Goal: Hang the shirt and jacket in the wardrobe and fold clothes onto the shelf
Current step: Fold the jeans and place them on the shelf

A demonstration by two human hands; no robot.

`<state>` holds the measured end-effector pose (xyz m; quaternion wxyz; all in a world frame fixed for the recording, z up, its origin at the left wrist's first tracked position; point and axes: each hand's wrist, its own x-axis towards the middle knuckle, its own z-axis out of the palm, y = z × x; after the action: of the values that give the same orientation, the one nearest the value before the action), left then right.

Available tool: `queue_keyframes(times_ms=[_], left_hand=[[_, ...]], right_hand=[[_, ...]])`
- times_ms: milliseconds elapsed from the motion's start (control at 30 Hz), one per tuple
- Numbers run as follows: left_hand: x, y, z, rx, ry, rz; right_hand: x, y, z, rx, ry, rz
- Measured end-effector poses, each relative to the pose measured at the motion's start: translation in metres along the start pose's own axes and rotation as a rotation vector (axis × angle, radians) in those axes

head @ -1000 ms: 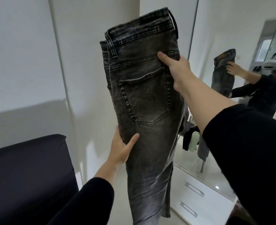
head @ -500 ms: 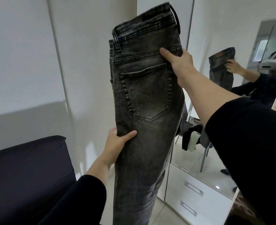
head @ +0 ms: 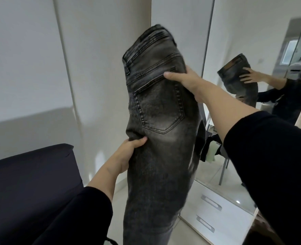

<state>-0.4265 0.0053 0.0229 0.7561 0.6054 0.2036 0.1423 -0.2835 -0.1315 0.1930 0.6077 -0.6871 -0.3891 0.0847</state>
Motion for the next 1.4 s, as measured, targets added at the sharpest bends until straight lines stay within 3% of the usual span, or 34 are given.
queue_keyframes(times_ms=[67,133,300,467,633,700,967,1133,1267,1400], left_hand=[[0.0,0.008,0.004,-0.015,0.032,0.055],[-0.001,0.019,0.003,-0.054,0.071,0.116],[0.01,0.044,-0.003,-0.057,0.165,0.168],[0.029,0.021,-0.003,0.027,0.21,0.059],[0.034,0.016,-0.015,-0.002,0.243,0.021],[0.034,0.027,-0.017,-0.04,0.265,0.038],[0.029,0.095,-0.016,-0.062,0.281,0.184],[0.017,0.132,-0.019,-0.039,0.258,0.296],[0.003,0.14,-0.045,-0.1,0.12,0.383],[-0.01,0.126,-0.067,-0.059,0.097,0.374]], right_hand=[[-0.012,0.01,0.001,-0.082,-0.17,0.135],[-0.022,0.025,-0.002,-0.029,-0.209,0.322],[-0.043,0.086,-0.009,-0.104,-0.027,0.652],[-0.071,0.132,0.007,0.124,-0.131,0.83],[-0.073,0.167,0.01,0.361,-0.015,0.905],[-0.074,0.167,0.012,0.449,-0.008,0.894],[-0.066,0.149,0.019,0.526,-0.352,0.626],[-0.057,0.133,0.041,0.254,-0.298,0.514],[-0.041,0.1,0.056,0.387,-0.223,0.397],[-0.027,0.063,0.072,0.444,-0.208,0.297]])
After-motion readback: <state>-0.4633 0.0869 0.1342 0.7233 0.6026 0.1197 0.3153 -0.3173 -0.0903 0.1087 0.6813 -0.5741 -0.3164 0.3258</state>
